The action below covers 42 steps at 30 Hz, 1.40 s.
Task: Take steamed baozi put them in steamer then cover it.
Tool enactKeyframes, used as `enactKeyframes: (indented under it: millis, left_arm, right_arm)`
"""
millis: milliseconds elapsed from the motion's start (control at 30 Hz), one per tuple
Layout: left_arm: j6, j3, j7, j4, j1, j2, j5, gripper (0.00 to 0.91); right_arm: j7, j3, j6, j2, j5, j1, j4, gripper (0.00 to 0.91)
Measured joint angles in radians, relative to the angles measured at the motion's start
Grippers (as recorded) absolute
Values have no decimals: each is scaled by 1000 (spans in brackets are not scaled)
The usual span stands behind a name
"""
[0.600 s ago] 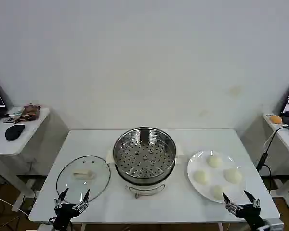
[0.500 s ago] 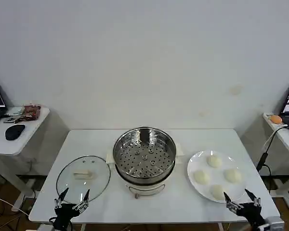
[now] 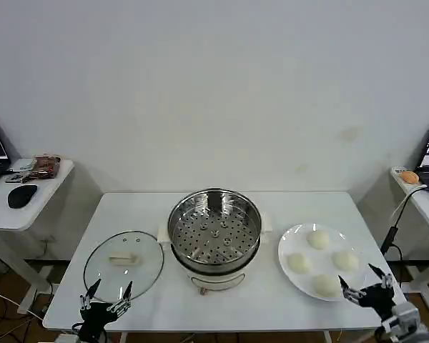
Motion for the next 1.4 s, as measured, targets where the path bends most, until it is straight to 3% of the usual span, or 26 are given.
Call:
enactKeyframes:
  millis: [367, 700, 1100, 1400]
  left_arm:
    - [2, -3, 0, 12, -13, -3, 0, 907]
    - [2, 3, -1, 20, -28, -1, -4, 907]
    - [6, 13, -1, 33, -55, 8, -10, 907]
    - [6, 16, -1, 45, -66, 6, -12, 907]
  right_arm:
    - [-97, -55, -79, -159, -87, 156, -70, 907]
    - [-229, -143, -90, -287, -144, 314, -157, 907]
    - [-439, -259, -27, -422, -175, 456, -261, 907]
    - [-556, -484, 56, -440, -178, 687, -339, 907]
